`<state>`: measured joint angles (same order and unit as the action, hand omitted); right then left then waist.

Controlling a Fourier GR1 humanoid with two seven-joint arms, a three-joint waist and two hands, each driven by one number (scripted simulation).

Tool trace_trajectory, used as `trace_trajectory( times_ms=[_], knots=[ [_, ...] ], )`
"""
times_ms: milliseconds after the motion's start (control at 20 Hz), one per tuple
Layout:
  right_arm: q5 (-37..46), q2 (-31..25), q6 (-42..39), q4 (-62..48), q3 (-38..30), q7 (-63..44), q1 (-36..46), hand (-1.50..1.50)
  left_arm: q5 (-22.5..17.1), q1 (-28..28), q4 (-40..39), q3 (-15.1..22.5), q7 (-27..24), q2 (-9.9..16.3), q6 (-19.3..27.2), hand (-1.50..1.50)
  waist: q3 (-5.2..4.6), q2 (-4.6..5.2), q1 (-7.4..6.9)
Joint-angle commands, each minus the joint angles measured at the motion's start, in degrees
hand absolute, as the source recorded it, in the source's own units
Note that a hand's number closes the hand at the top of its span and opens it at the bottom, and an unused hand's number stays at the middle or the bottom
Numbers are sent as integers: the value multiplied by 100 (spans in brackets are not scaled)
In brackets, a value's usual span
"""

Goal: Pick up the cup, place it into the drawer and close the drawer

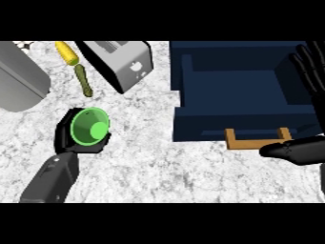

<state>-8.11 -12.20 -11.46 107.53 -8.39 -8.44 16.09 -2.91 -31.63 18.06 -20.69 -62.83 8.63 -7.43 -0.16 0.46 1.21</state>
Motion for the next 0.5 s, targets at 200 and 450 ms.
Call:
trace_trajectory(
  times_ms=[200,450],
  knots=[
    [79,-44,-56,-205,-152,312,-218,-150,98,-478,788,402,53,-186,-411,150,19,-56,-116],
    [-71,-157,-14,-19,-233,-138,-45,-150,19,-1227,1683,647,1347,-558,65,150,24,-101,-174]
  ],
)
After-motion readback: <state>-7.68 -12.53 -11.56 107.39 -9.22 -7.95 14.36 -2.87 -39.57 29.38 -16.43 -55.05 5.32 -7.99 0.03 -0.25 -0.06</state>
